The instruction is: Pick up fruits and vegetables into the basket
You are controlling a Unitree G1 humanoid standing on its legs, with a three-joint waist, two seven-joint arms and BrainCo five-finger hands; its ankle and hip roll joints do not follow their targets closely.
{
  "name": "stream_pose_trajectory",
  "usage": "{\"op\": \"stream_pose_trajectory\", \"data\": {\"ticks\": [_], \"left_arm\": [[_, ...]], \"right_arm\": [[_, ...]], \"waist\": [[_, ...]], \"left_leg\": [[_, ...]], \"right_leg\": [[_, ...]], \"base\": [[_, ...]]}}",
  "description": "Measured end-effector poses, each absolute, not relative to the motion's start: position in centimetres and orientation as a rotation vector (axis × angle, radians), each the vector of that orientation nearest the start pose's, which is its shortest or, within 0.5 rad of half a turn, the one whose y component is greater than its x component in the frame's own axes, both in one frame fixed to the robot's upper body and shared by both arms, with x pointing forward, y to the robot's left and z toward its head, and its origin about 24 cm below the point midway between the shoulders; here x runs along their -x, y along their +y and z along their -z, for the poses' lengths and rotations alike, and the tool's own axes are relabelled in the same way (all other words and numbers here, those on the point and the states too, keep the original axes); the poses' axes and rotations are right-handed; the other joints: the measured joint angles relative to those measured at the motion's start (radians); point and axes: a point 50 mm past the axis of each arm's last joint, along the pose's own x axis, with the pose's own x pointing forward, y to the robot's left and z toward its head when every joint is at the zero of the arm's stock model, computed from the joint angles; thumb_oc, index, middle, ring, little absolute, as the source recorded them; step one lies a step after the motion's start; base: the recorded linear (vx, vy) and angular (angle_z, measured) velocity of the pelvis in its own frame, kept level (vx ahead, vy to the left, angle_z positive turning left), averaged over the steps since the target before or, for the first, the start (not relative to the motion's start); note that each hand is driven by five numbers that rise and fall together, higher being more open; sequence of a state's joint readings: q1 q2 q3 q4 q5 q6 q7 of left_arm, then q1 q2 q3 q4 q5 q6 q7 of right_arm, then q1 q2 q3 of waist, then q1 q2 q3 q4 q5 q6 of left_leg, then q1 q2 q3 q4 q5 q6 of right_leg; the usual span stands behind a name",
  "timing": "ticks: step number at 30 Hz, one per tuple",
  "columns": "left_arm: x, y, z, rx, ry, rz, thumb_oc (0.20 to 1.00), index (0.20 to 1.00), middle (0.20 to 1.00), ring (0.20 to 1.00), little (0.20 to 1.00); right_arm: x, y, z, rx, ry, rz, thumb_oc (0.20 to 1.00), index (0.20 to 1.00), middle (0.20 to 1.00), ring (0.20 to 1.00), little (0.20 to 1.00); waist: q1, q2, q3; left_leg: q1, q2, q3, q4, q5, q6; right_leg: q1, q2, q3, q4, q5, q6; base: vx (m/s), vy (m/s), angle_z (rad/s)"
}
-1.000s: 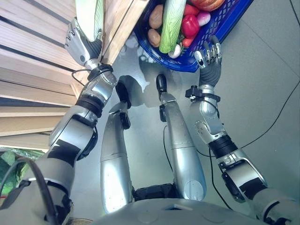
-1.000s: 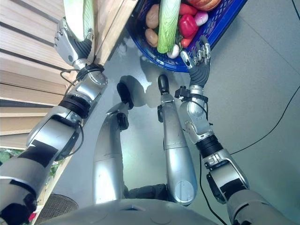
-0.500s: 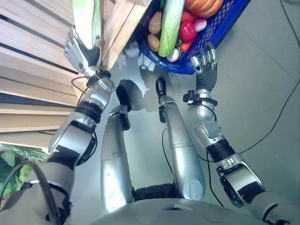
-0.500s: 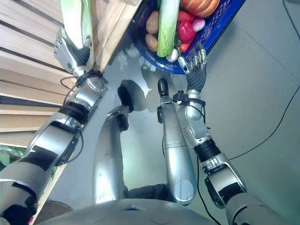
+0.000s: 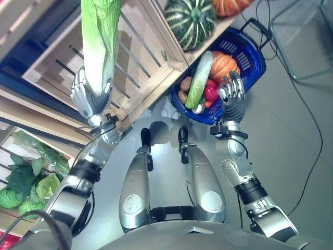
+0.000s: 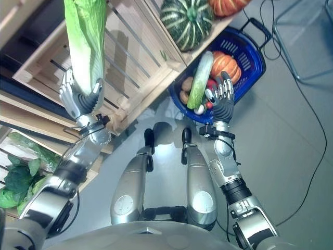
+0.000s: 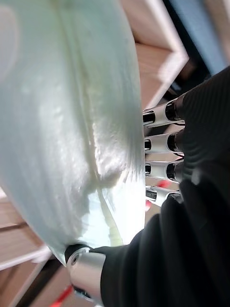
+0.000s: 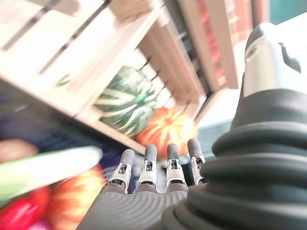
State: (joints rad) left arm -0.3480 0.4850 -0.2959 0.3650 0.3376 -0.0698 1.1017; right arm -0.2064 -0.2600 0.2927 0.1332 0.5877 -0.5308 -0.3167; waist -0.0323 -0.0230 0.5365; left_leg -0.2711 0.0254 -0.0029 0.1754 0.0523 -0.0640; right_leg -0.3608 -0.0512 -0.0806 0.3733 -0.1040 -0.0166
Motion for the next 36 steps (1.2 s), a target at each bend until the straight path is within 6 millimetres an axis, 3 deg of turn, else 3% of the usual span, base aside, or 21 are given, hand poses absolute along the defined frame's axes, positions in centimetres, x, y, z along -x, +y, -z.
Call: {"op": "stream_pose_trajectory", "data": {"ticks": [3, 6, 12, 20, 29, 36], "left_arm": [[-29.1, 22.2, -9.8, -0.750, -0.510, -0.736, 0.200, 0.200, 0.200, 0.200, 0.200], [-28.4, 21.5, -10.5, -0.705, -0.544, -0.646, 0.200, 0.200, 0.200, 0.200, 0.200], [-27.4, 19.5, -11.1, -0.666, -0.607, -0.415, 0.200, 0.200, 0.200, 0.200, 0.200], [-27.0, 16.5, -10.0, -0.657, -0.561, -0.044, 0.200, 0.200, 0.200, 0.200, 0.200], [-26.2, 14.5, -9.5, -0.624, -0.481, 0.275, 0.200, 0.200, 0.200, 0.200, 0.200], [-25.4, 12.9, -9.4, -0.604, -0.454, 0.489, 0.200, 0.200, 0.200, 0.200, 0.200]], "right_arm": [[-27.5, -15.8, -9.6, -0.415, -0.422, 0.097, 1.000, 1.000, 1.000, 1.000, 1.000], [-27.3, -16.5, -9.9, -0.407, -0.445, 0.094, 1.000, 1.000, 1.000, 1.000, 1.000], [-26.6, -16.9, -9.5, -0.339, -0.434, -0.017, 1.000, 1.000, 1.000, 1.000, 1.000], [-26.6, -16.4, -9.0, -0.242, -0.377, -0.225, 1.000, 1.000, 1.000, 1.000, 1.000], [-26.7, -15.7, -8.7, -0.200, -0.307, -0.418, 1.000, 1.000, 1.000, 1.000, 1.000], [-26.9, -14.9, -8.9, -0.230, -0.296, -0.470, 1.000, 1.000, 1.000, 1.000, 1.000]], "waist": [[0.015, 0.006, -0.009], [0.032, 0.034, -0.033], [0.061, 0.082, -0.170], [0.080, 0.084, -0.306], [0.078, 0.066, -0.366], [0.071, 0.058, -0.376]], "left_leg": [[0.059, -0.002, -0.010, -0.049, 0.012, 0.003], [0.113, 0.001, -0.026, -0.092, 0.018, 0.004], [0.193, 0.004, -0.059, -0.169, 0.027, 0.006], [0.271, 0.009, -0.077, -0.219, 0.027, 0.006], [0.329, 0.007, -0.070, -0.264, 0.032, 0.014], [0.342, 0.006, -0.056, -0.264, 0.031, 0.016]], "right_leg": [[0.059, -0.003, -0.018, -0.032, 0.004, -0.006], [0.127, -0.005, -0.042, -0.081, 0.005, -0.003], [0.231, 0.001, -0.079, -0.178, 0.010, 0.007], [0.364, 0.021, -0.100, -0.324, 0.047, 0.016], [0.462, 0.027, -0.093, -0.464, 0.113, 0.024], [0.473, 0.025, -0.086, -0.465, 0.115, 0.025]], "base": [[0.14, 0.001, 0.14], [0.15, 0.013, 0.19], [0.10, -0.002, 0.19], [0.09, 0.005, 0.08], [0.03, 0.012, -0.02], [0.02, 0.019, -0.03]]}}
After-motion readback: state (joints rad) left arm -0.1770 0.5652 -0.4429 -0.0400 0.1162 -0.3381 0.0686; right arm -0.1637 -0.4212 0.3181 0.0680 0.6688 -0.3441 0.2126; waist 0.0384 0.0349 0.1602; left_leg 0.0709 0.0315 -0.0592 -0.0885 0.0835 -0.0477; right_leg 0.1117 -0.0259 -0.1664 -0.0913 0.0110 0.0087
